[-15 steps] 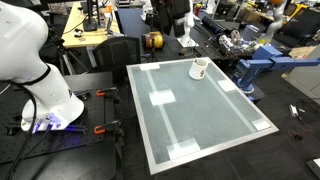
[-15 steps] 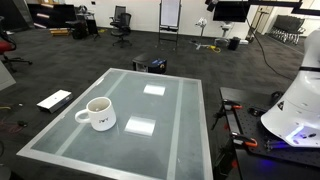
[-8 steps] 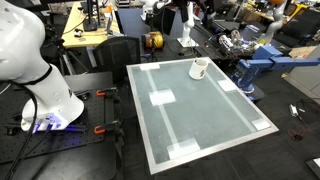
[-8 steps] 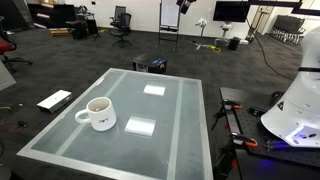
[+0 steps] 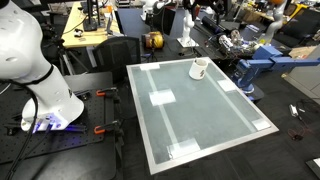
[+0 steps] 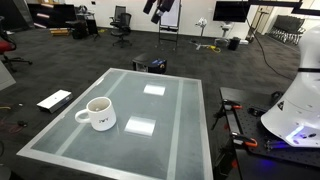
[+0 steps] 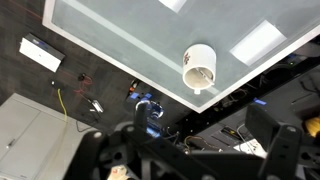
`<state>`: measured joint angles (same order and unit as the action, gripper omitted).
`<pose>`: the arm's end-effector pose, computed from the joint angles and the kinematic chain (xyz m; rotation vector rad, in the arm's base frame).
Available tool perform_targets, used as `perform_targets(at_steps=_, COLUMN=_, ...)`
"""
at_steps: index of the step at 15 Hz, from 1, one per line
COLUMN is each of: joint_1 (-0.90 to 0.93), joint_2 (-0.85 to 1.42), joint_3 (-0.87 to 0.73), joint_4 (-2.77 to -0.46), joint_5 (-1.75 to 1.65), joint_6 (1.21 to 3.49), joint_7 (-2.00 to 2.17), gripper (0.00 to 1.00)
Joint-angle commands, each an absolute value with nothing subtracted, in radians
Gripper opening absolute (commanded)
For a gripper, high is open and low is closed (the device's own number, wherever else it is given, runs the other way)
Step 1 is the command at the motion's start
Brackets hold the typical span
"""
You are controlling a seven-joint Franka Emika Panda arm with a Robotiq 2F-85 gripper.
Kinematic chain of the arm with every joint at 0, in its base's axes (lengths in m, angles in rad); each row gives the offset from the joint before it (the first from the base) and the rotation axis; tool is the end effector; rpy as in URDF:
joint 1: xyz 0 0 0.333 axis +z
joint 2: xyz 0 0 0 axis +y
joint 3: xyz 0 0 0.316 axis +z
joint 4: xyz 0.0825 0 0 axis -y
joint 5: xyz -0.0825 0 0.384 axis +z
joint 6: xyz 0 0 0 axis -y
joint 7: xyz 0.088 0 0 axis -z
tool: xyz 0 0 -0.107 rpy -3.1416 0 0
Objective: Take the marker out of the cup and put it on the table
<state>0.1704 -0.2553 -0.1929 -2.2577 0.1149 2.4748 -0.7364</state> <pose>0.5110 -0.0176 0.5161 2.8589 0.9394 0.7426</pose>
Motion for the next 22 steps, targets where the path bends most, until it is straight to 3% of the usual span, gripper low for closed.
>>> perform_targets(at_steps=1, joint_1=0.21, joint_2=-0.135, joint_3=-0.194, joint_4=-2.16, joint_5=0.307, joint_6=2.493, joint_7=-0.992, gripper=1.0)
perform_targets(at_steps=7, joint_1=0.162, joint_2=0.004, joint_3=-0.102, joint_4=-2.053, joint_5=0.553, joint_6=2.405, joint_7=-1.372, gripper=1.0)
perform_targets(at_steps=17, joint_1=0.125, joint_2=0.0, joint_3=-0.058, joint_4=-2.075, joint_5=0.527, joint_6=2.443, joint_7=-1.331, gripper=1.0)
perform_targets(at_steps=22, joint_1=0.079, joint_2=0.128, joint_3=-0.009, joint_4=-1.942, joint_5=0.722, joint_6=2.401, joint_7=-1.657, gripper=1.0)
